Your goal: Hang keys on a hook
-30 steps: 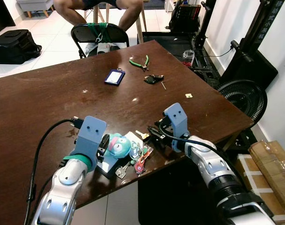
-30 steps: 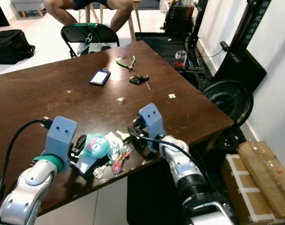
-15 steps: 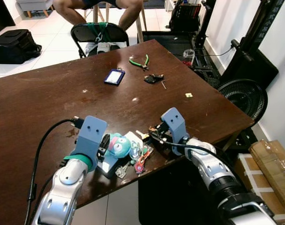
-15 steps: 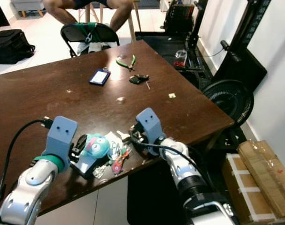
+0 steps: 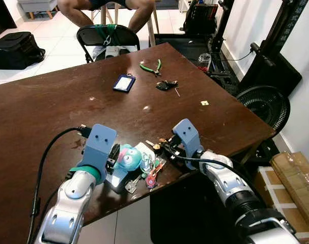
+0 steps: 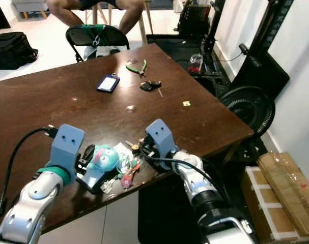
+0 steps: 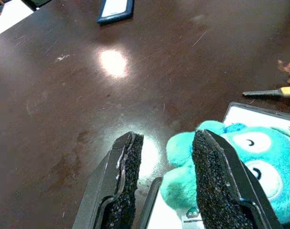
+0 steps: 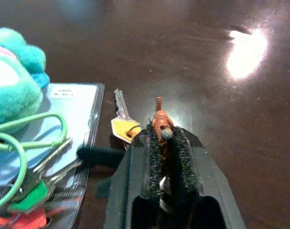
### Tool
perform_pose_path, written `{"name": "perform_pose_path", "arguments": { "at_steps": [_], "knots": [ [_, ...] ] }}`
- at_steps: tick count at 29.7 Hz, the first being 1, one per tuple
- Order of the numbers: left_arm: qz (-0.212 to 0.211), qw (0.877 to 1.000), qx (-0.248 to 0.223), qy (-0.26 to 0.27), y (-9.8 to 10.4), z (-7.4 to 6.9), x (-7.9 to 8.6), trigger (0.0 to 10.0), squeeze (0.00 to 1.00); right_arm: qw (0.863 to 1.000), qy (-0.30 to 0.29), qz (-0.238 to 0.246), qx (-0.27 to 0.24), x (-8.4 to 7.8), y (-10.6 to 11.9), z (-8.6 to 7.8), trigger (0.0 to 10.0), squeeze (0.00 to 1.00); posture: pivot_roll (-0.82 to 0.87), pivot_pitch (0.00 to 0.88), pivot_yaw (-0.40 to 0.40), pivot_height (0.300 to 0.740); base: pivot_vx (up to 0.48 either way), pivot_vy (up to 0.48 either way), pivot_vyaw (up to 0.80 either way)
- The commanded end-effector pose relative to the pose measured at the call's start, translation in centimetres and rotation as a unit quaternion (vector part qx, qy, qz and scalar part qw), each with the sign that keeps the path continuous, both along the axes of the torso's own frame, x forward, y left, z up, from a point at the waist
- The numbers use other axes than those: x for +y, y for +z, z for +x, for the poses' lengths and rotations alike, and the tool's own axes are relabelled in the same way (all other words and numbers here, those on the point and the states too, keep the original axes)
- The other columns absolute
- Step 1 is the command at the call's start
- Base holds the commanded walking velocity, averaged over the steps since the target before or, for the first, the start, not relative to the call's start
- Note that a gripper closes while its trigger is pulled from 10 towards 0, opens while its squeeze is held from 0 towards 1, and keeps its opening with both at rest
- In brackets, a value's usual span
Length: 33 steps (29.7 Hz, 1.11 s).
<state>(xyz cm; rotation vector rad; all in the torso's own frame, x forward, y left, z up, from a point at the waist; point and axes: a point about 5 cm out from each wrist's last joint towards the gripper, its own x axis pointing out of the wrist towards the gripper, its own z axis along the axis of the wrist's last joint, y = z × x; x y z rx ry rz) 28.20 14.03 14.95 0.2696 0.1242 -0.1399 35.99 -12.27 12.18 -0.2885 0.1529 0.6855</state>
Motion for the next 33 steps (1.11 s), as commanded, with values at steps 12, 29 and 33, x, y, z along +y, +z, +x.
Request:
{"name": "perform_pose_path", "arguments": {
  "at_steps": [12,29,33],
  "knots": [
    [0.000,1.000,0.011,-0.002,-0.3,-0.1,-0.1,10.0,0.00,0.992,-0.025,0.078,-0.093,0.1,5.1,1.1,10.0,0.00,-0.03,0.074,0.126,0.740,0.000,0.000,0.00],
    [-0.037,0.999,-0.037,0.007,1.3,-0.3,-0.1,10.0,0.00,0.954,-0.064,0.179,-0.230,0.2,12.0,-0.9,10.0,0.00,-0.06,0.053,0.113,0.740,0.000,0.000,0.00],
    [-0.043,0.997,-0.055,0.014,1.8,-0.5,0.1,10.0,0.00,0.950,-0.082,0.189,-0.235,0.0,11.3,-1.8,10.0,0.00,-0.07,0.036,0.106,0.740,0.000,0.000,0.00]
  ]
}}
